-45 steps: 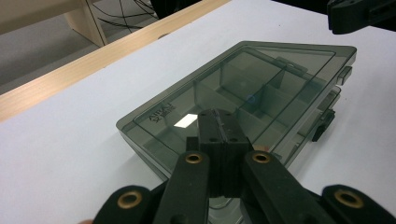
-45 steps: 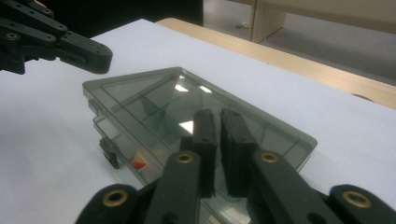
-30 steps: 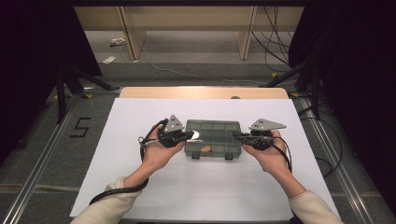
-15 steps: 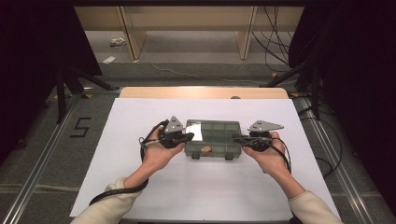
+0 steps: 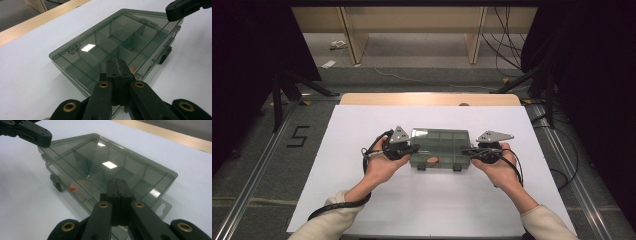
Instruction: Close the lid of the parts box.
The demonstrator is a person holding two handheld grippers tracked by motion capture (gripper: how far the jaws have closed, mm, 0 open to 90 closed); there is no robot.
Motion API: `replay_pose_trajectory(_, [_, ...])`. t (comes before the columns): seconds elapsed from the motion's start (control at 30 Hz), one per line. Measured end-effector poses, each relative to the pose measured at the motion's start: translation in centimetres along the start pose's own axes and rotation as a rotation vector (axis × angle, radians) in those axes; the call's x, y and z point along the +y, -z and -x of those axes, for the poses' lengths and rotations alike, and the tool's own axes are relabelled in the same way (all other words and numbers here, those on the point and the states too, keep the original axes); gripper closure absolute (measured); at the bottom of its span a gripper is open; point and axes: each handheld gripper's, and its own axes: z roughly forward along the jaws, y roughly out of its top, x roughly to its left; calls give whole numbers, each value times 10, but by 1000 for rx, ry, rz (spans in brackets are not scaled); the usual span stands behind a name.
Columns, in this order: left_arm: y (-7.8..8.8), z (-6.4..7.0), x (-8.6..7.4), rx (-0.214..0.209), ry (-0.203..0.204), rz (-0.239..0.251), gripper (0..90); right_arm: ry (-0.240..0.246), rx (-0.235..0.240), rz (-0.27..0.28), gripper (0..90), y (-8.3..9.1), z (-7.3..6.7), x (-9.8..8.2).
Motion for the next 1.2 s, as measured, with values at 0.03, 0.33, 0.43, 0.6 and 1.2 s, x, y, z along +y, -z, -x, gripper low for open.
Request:
replay_pose_trajectory(0.03, [0, 0, 0, 0, 0, 0, 896, 0, 0, -3, 900, 0, 0, 0])
replay_pose_trajectory(0.33, [-3, 0, -3, -2, 5, -14, 895, -3, -1, -15, 900, -1, 0, -3])
replay_pose_trajectory(0.43, [-4, 0, -4, -1, 5, -18, 896, -3, -1, -18, 900, -2, 0, -3])
replay_pose_trajectory(0.6, [-5, 0, -5, -3, 3, -26, 896, -3, -1, -25, 900, -2, -1, -5])
replay_pose_trajectory(1.2, [-10, 0, -9, -5, 6, -44, 896, -6, -6, -47, 900, -5, 0, -8])
